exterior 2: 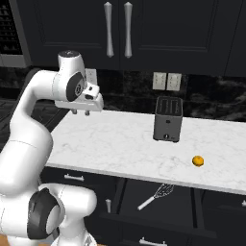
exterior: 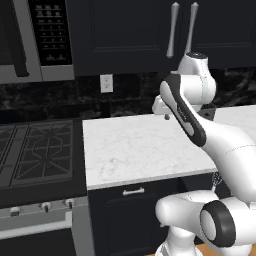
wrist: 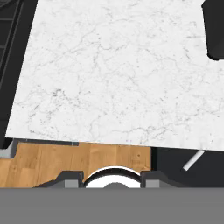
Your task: Pick the whisk from the drawer and place it on the counter.
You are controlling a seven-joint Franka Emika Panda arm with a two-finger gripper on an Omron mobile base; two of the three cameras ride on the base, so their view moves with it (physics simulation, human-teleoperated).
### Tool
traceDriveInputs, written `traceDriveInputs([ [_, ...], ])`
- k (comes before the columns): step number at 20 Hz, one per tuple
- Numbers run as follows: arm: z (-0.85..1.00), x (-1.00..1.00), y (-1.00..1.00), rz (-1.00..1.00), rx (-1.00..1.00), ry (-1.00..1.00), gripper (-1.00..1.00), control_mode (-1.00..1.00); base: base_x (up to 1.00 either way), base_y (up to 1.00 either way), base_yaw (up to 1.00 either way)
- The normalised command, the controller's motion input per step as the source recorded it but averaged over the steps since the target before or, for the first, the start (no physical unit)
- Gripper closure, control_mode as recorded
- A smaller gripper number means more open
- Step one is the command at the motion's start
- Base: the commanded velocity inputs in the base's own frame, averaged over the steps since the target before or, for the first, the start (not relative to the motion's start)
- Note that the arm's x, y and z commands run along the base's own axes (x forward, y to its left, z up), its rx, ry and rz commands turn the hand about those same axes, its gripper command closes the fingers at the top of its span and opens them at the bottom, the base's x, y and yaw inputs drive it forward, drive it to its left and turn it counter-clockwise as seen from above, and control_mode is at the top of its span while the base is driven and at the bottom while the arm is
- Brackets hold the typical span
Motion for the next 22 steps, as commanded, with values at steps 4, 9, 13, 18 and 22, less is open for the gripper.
traceDriveInputs([
  [4,0.0,-0.25,-0.12,0.0,0.0,-0.04,-1.0,-1.0,0.0,0.0,0.0],
  [9,-0.14,-0.68,-0.31,-0.01,0.01,-0.07,-1.0,-1.0,0.0,0.0,0.0],
  [13,-0.53,-0.46,-0.13,-0.01,0.0,0.0,-1.0,-1.0,0.0,0.0,0.0],
  [18,-0.77,-0.25,-0.02,-0.02,0.0,0.0,-1.0,-1.0,0.0,0.0,0.0],
  [22,-0.77,-0.14,-0.01,0.0,0.01,0.0,-1.0,-1.0,0.0,0.0,0.0],
])
